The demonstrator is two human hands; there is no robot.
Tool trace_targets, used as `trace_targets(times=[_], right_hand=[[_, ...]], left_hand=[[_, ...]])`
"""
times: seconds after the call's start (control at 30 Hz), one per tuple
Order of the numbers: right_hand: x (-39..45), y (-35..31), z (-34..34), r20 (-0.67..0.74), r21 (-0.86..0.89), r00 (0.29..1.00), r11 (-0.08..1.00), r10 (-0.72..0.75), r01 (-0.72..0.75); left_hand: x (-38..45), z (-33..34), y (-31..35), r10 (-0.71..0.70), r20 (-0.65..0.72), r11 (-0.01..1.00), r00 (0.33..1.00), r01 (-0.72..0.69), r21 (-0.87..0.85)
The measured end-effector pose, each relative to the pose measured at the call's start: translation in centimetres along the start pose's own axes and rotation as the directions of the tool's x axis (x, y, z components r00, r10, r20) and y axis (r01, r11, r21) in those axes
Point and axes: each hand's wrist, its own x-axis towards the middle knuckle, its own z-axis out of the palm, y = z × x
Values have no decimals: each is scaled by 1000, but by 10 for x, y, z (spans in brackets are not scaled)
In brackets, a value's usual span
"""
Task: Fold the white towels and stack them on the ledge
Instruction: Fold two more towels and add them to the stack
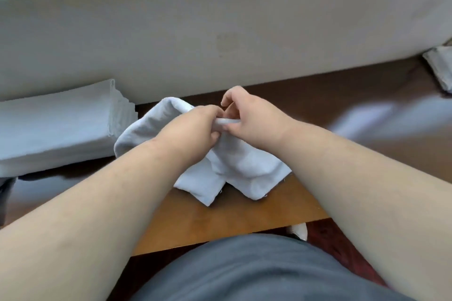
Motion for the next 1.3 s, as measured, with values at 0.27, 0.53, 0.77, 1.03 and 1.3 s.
trace_targets(times=[0.27, 0.53, 0.77, 1.03, 1.3], right_hand=[[-8, 60, -15, 195, -146, 924, 941, 330, -306], [-23, 74, -33, -36, 138, 968, 960, 250, -243], [-43, 123, -85, 108, 85, 935, 934, 338, -347], [-27, 126, -88, -59, 520, 970, 837, 235, -171], [-77, 216, -75, 333, 139, 827, 844, 452, -518]], left_hand=[[15, 1, 1, 6, 49, 998, 999, -3, -66], [51, -8, 76, 170, 191, 959, 967, -207, 193], [79, -24, 111, 58, 216, 961, 975, -114, 252], [111, -26, 166, 73, 277, 943, 958, -157, 293], [171, -10, 186, -18, 186, 979, 982, -20, 201]])
